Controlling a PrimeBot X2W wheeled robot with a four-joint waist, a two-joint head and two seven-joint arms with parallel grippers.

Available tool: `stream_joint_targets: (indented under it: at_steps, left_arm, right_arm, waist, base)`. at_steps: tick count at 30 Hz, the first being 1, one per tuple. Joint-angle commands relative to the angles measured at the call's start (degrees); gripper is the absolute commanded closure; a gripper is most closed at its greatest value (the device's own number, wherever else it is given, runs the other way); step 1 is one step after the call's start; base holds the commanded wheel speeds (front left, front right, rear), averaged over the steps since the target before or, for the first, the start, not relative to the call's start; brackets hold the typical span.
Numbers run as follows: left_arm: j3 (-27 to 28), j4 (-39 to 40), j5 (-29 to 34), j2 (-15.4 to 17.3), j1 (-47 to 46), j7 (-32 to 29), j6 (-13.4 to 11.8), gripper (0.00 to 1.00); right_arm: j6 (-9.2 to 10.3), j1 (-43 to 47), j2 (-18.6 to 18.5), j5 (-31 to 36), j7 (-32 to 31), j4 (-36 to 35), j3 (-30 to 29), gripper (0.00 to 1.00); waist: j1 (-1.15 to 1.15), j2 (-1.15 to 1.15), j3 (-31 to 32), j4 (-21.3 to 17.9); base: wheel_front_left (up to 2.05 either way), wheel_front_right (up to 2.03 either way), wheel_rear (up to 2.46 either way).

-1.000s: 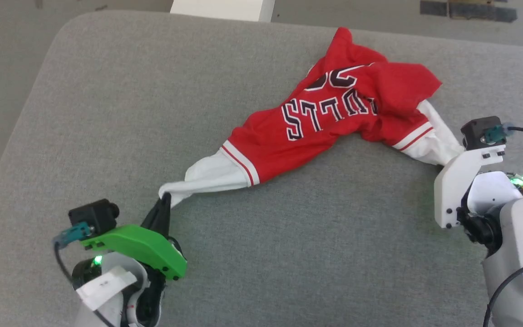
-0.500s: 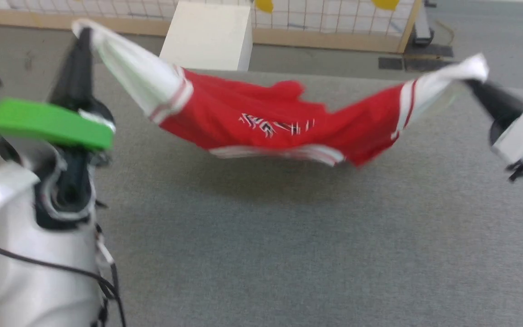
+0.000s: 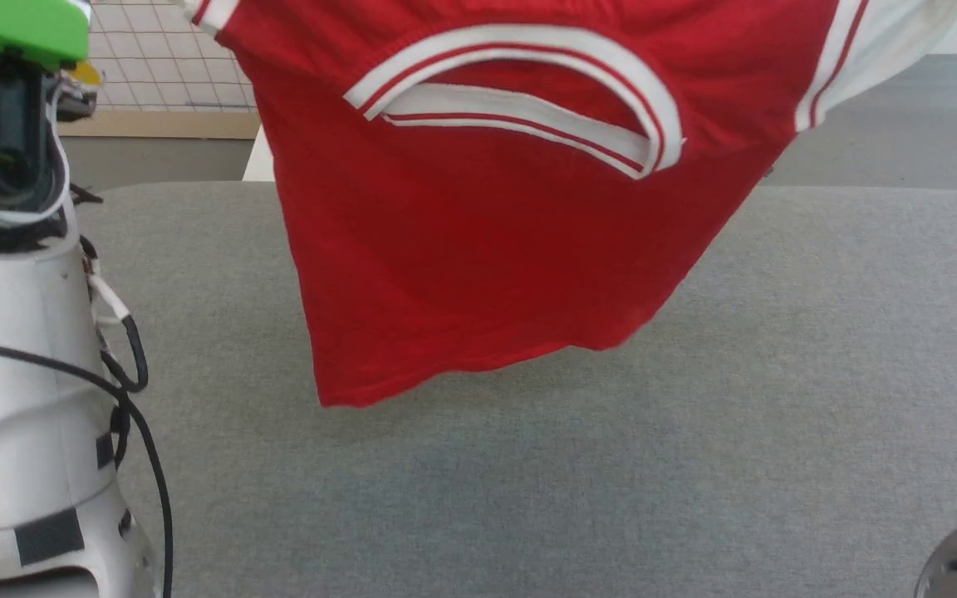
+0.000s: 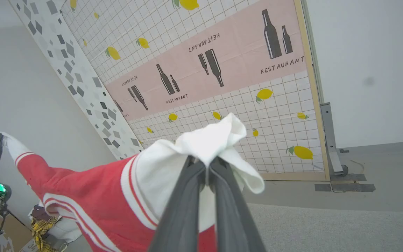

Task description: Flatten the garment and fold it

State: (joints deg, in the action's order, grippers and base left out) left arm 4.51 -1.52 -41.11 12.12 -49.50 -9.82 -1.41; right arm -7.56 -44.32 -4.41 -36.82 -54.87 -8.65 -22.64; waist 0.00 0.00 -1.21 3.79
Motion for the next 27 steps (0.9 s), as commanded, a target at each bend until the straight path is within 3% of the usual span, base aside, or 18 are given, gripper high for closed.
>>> stream_joint_targets:
  at_steps: [1, 7, 8, 15, 27]
  left_arm:
    - [-0.2, -0.9, 0.3, 0.5, -1.5, -0.5, -0.4, 1.00]
    - [-1.8, -6.3, 1.5, 2.9, -6.3, -3.2, 0.0, 1.00]
    - [-2.5, -9.8, 1.8, 3.9, -9.1, -3.8, 0.9, 1.00]
    - [-4.4, -18.4, 5.1, 6.8, -19.6, -2.6, 1.8, 1.00]
    - [-4.8, -30.0, 10.1, 9.7, -34.5, 8.4, 1.9, 1.00]
  right_arm:
    - [0.08, -1.8, 0.6, -0.4, -0.5, 0.8, -0.9, 1.00]
    - [0.08, -9.5, 1.5, 2.5, -1.1, 5.7, -4.2, 1.00]
    - [0.08, -13.8, 1.5, 3.9, 0.6, 10.0, -4.3, 1.00]
    - [0.08, -27.5, 1.5, 10.9, 8.1, 20.8, -2.6, 1.00]
    - [0.08, -46.4, 1.5, 18.0, 26.0, 42.2, 1.5, 1.00]
  waist:
    - [0.00, 0.00, -0.3, -0.6]
    - [0.00, 0.00, -5.2, -1.5]
    - [0.00, 0.00, -8.4, -1.7]
    - [0.00, 0.00, -19.0, -2.3]
    - [0.00, 0.00, -30.9, -3.9]
  base:
    - [0.00, 0.00, 0.00]
    - [0.00, 0.00, 0.00]
    - [0.00, 0.00, 0.00]
    - [0.00, 0.00, 0.00]
    - [0.00, 0.00, 0.00]
